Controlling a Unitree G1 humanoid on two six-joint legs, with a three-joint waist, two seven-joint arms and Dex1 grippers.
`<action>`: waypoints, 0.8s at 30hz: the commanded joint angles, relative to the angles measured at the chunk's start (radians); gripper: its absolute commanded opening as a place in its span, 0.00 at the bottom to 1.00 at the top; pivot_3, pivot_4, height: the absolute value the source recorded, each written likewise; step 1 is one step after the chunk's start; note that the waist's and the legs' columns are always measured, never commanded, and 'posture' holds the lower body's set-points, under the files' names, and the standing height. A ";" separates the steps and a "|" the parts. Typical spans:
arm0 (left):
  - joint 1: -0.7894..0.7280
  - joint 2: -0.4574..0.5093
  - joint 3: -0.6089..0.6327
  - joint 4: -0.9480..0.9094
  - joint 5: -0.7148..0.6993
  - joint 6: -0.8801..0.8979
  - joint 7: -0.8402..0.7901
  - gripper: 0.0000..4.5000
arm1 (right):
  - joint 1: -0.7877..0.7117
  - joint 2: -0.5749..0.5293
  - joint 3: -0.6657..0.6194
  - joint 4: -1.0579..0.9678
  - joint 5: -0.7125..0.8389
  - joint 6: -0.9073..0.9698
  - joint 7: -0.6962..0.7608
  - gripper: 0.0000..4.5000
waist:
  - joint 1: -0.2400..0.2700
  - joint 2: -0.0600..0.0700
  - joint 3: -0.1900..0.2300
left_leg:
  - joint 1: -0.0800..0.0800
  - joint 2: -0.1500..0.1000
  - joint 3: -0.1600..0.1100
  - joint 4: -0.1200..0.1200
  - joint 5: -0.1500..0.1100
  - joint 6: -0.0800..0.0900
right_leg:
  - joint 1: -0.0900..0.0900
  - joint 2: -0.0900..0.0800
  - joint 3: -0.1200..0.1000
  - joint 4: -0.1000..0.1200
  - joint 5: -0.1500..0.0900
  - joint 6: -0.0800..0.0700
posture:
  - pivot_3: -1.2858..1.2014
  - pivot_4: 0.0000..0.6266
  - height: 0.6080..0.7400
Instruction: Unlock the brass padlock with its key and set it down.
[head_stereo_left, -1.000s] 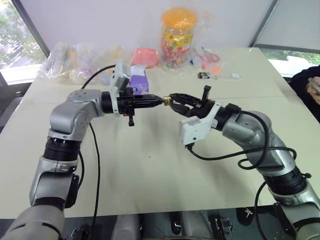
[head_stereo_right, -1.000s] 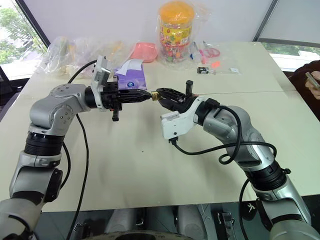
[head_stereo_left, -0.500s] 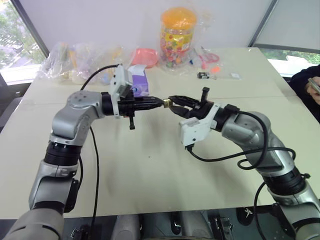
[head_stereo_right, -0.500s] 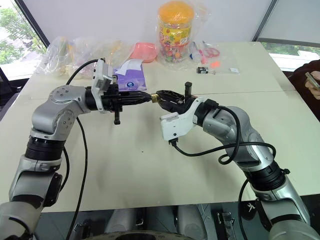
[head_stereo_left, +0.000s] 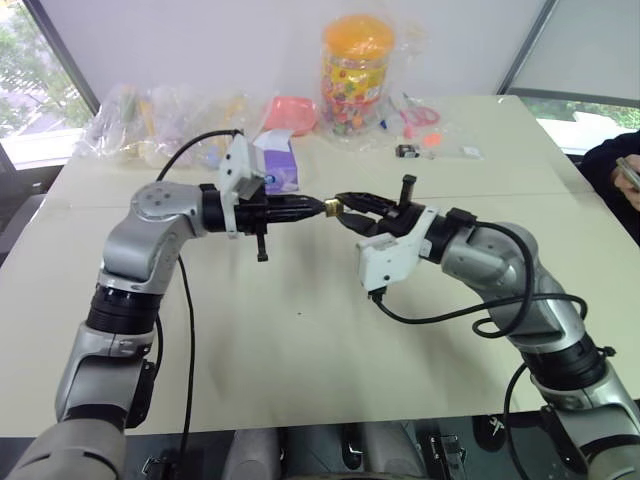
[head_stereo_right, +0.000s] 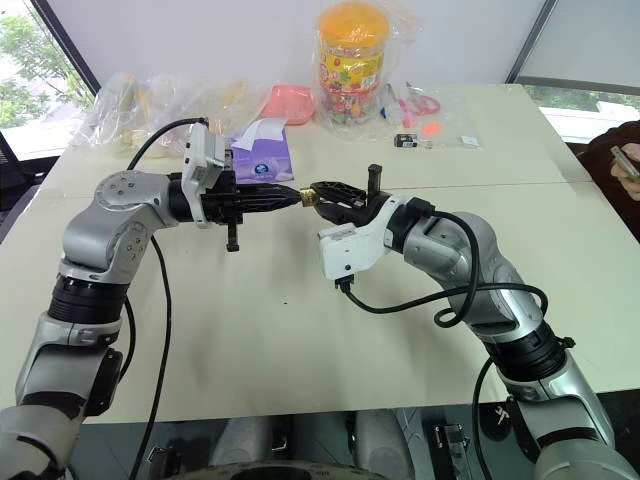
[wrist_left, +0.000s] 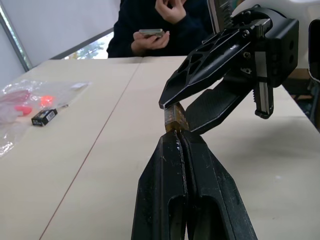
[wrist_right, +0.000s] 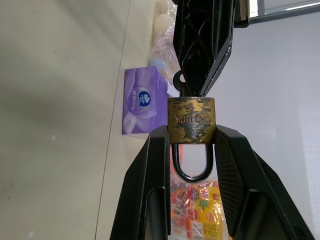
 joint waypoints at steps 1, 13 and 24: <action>0.014 0.004 -0.031 -0.010 0.043 -0.078 -0.022 0.00 | -0.040 0.023 -0.045 -0.055 0.033 0.032 -0.006 0.15 | 0.000 0.000 0.000 | 0.000 0.000 0.000 0.000 0.000 0.000 | 0.000 0.000 0.000 0.000 0.000 0.000 | 0.52 0.24 1.00; 0.042 -0.014 -0.047 0.091 0.195 -0.476 -0.019 0.00 | -0.082 0.079 -0.075 -0.086 0.143 0.217 0.046 0.15 | 0.001 0.000 0.000 | 0.000 0.000 0.001 0.000 0.000 0.000 | 0.000 0.000 0.000 0.000 0.000 0.000 | 0.52 0.24 1.00; 0.014 -0.007 -0.071 0.240 0.207 -0.675 -0.030 0.00 | -0.086 0.055 -0.062 -0.084 0.155 0.205 0.056 0.15 | 0.002 0.000 0.000 | 0.000 0.000 0.003 0.000 0.000 0.000 | 0.000 0.000 -0.001 0.000 0.000 0.000 | 0.52 0.24 1.00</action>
